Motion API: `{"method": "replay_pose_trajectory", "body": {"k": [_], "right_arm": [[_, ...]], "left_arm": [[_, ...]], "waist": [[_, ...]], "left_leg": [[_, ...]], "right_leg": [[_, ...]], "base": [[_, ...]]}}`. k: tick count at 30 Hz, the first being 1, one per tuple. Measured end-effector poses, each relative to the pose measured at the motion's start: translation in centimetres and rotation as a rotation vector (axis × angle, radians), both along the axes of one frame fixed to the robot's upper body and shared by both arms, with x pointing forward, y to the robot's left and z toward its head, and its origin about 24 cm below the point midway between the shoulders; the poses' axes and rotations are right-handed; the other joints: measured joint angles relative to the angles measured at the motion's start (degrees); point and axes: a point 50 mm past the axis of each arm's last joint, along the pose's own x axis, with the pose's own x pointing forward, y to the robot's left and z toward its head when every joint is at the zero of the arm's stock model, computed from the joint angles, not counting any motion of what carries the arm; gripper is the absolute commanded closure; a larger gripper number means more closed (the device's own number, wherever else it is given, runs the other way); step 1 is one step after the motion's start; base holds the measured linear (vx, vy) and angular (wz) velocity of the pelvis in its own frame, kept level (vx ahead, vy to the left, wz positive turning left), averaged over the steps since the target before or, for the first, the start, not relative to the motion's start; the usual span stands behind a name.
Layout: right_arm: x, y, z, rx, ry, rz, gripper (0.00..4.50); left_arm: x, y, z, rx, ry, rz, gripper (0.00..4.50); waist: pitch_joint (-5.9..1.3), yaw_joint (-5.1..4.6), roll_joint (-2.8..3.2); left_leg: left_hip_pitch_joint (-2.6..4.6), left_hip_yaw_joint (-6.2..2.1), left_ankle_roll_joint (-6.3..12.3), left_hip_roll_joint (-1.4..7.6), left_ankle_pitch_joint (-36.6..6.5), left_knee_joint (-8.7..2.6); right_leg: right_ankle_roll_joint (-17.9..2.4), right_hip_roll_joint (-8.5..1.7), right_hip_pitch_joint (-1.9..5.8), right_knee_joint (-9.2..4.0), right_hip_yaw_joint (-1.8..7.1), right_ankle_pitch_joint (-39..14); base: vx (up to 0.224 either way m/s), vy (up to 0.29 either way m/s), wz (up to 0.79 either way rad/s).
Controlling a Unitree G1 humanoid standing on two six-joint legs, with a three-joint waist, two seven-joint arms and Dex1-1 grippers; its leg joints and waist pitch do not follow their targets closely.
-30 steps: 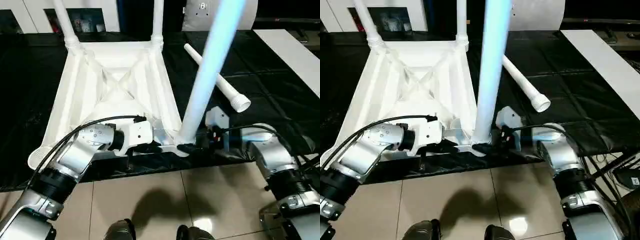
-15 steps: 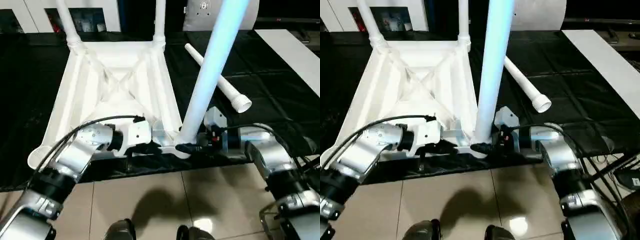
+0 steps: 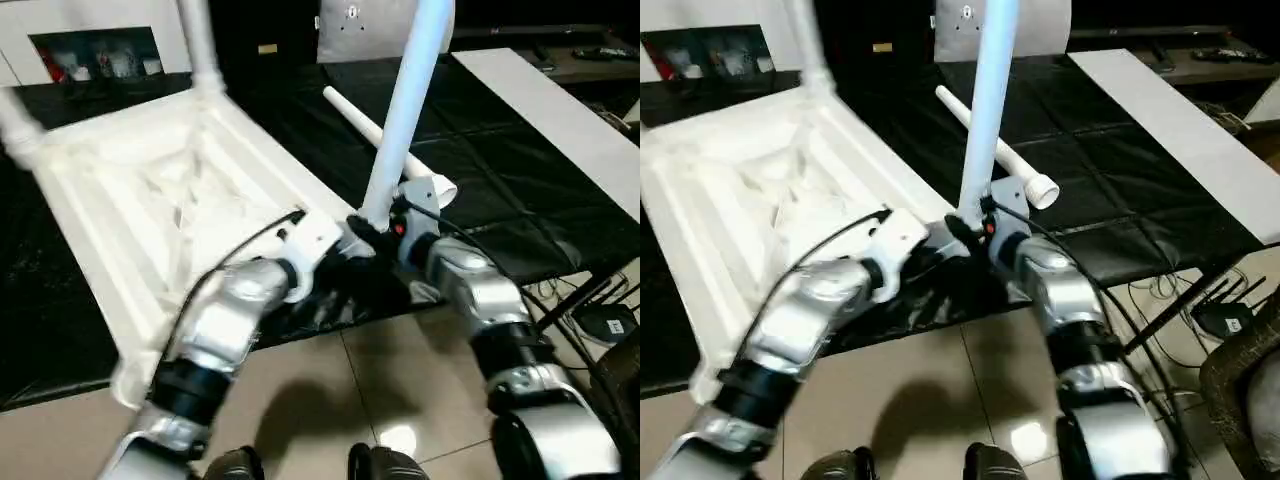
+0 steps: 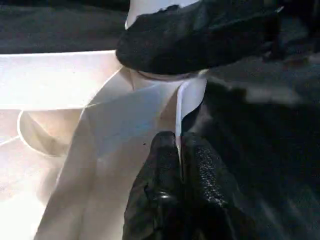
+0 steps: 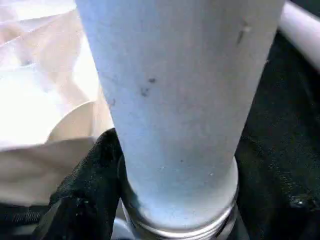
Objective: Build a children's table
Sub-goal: Rotate leg to tighten
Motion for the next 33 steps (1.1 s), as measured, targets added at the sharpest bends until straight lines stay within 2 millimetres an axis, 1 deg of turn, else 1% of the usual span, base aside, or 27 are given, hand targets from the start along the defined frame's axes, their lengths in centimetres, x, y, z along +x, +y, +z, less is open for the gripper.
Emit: {"method": "replay_pose_trajectory", "body": {"k": [2,4,6,7,8,9,10,11,13,15,20,22,25,26,30,31,33], "right_arm": [[0.0,0.0,0.0,0.017,-0.007,-0.01,1.05],[0.0,0.4,0.1,0.06,-0.011,-0.016,1.0],[0.0,0.5,0.2,0.071,-0.019,-0.008,0.7],[0.0,0.5,0.2,0.071,-0.023,0.0,0.7],[-0.2,0.3,0.2,0.047,-0.036,0.026,0.56],[-0.3,0.1,0.3,0.025,-0.044,0.051,0.56],[-0.3,-0.1,0.3,0.007,-0.052,0.071,0.42],[-0.5,-0.4,0.3,-0.004,-0.058,0.092,0.42],[-0.8,-1.5,0.4,-0.013,-0.068,0.133,0.17],[-1.2,-2.4,0.4,-0.03,-0.067,0.196,0.03],[-2.4,-4.7,0.6,-0.111,-0.076,0.367,0.03],[-2.7,-4.8,0.8,-0.132,-0.083,0.431,0.03],[-3.4,-5.4,0.8,-0.165,-0.077,0.533,0.03],[-3.4,-5.4,0.8,-0.17,-0.076,0.551,0.03],[-3.9,-5.2,0.9,-0.179,-0.076,0.659,0.03],[-4.0,-5.1,0.9,-0.186,-0.086,0.682,0.19],[-4.1,-4.8,1.0,-0.194,-0.102,0.721,0.19]], "left_arm": [[0.0,-0.1,0.1,0.005,-0.006,0.0,4.5],[0.0,-0.1,0.1,0.021,-0.014,-0.003,4.5],[0.0,0.2,0.3,0.042,-0.03,-0.004,4.5],[0.0,0.3,0.4,0.049,-0.034,-0.008,4.5],[0.0,0.4,0.5,0.059,-0.038,-0.02,4.5],[0.0,0.4,0.5,0.064,-0.04,-0.032,4.5],[0.0,0.5,0.5,0.068,-0.042,-0.041,4.5],[0.0,0.6,0.6,0.075,-0.044,-0.056,4.5],[0.0,1.0,0.7,0.098,-0.052,-0.102,4.5],[-0.1,1.5,0.8,0.113,-0.056,-0.146,4.5],[-0.1,3.1,1.0,0.165,-0.057,-0.264,4.5],[-0.1,3.7,1.0,0.188,-0.061,-0.313,4.5],[-0.4,4.8,1.1,0.214,-0.051,-0.413,4.5],[-0.5,5.0,1.1,0.22,-0.046,-0.439,4.5],[-1.1,5.7,1.3,0.247,-0.008,-0.587,4.5],[-1.2,5.9,1.3,0.255,-0.001,-0.615,4.5],[-1.1,6.0,1.4,0.275,0.007,-0.661,4.5]], "waist": [[-0.01,0.3,0.01],[-0.01,0.34,0.01],[-0.01,0.54,0.0],[-0.01,0.61,0.0],[-0.01,0.75,0.0],[-0.01,0.89,0.0],[-0.01,0.96,0.0],[-0.01,1.1,0.0],[-0.01,1.42,0.0],[-0.01,1.66,0.0],[0.01,2.41,0.02],[0.01,2.48,0.02],[0.01,2.86,0.03],[0.01,3.03,0.03],[0.0,4.28,0.03],[-0.01,4.44,0.05],[-0.02,4.67,0.07]], "left_leg": [[-0.01,0.01,0.0,0.0,0.0,-0.03],[-0.03,0.07,0.03,0.0,0.0,-0.03],[-0.05,0.07,0.05,0.0,0.0,-0.11],[-0.05,0.07,0.05,0.02,0.0,-0.16],[-0.05,0.07,0.04,0.05,0.0,-0.25],[-0.05,0.07,0.04,0.06,0.0,-0.3],[-0.05,0.07,0.04,0.07,0.0,-0.35],[-0.05,0.06,0.03,0.08,0.0,-0.43],[-0.08,0.05,0.03,0.08,0.0,-0.51],[-0.1,0.04,0.01,0.08,-0.1,-0.54],[-0.13,0.02,0.01,0.11,-0.1,-0.52],[-0.12,0.0,-0.02,0.11,-0.1,-0.48],[-0.09,0.0,-0.02,0.11,-0.1,-0.4],[-0.09,0.01,-0.02,0.11,-0.1,-0.37],[-0.08,0.03,-0.03,0.1,-0.1,-0.29],[-0.08,0.03,-0.03,0.09,-0.1,-0.27],[-0.08,0.04,-0.03,0.09,-0.1,-0.23]], "right_leg": [[-0.1,0.02,0.02,-0.05,0.02,0.1],[-0.1,0.02,0.02,-0.11,0.06,0.4],[-0.2,0.02,-0.02,-0.15,0.03,0.9],[-0.2,0.03,-0.05,-0.15,0.01,0.9],[-0.1,0.05,-0.07,-0.15,-0.05,0.9],[-0.1,0.06,-0.09,-0.14,-0.07,0.9],[-0.2,0.07,-0.1,-0.14,-0.09,1.0],[-0.3,0.07,-0.09,-0.14,-0.13,1.0],[-0.3,0.07,-0.13,-0.14,-0.16,1.0],[-0.3,0.07,-0.14,-0.13,-0.18,1.0],[-0.3,0.08,-0.14,-0.13,-0.24,1.0],[-0.3,0.08,-0.12,-0.12,-0.25,1.0],[-0.3,0.06,-0.01,-0.13,-0.23,1.0],[-0.3,0.06,0.02,-0.13,-0.22,1.0],[-0.3,0.04,0.08,-0.12,-0.17,1.0],[-0.3,0.04,0.08,-0.1,-0.15,1.0],[-0.3,0.04,0.14,-0.07,-0.13,1.0]], "base": [[0.0,0.0,0.0],[0.0,0.0,0.0],[0.0,0.0,0.0],[0.0,0.0,0.0],[0.0,0.0,0.0],[0.0,0.0,0.0],[0.0,0.0,0.0],[0.0,0.0,0.0],[0.0,0.0,0.0],[0.0,0.0,0.0],[0.0,0.0,0.0],[0.0,0.0,0.0],[0.0,0.0,0.0],[0.0,0.0,0.0],[0.0,0.0,0.0],[0.0,0.0,0.0],[0.0,0.0,0.0]]}}
